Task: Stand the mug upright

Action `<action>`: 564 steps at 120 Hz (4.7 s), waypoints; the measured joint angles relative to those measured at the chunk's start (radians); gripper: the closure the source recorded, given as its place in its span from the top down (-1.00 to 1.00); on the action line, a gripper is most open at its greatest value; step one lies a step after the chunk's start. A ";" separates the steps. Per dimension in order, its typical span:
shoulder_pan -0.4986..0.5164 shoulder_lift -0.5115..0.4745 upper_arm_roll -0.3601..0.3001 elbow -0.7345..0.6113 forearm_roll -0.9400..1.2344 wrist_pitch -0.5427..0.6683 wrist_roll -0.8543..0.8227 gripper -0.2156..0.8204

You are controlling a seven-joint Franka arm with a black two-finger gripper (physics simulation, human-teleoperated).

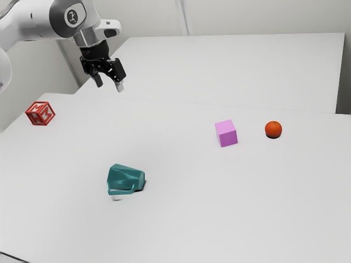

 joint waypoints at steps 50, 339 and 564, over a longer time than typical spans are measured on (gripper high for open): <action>0.005 0.001 0.001 -0.007 -0.003 -0.007 -0.022 0.58; 0.027 -0.002 0.358 -0.798 -0.997 0.226 0.556 -0.83; -0.080 0.052 0.060 -0.555 -0.001 0.650 -0.037 -0.93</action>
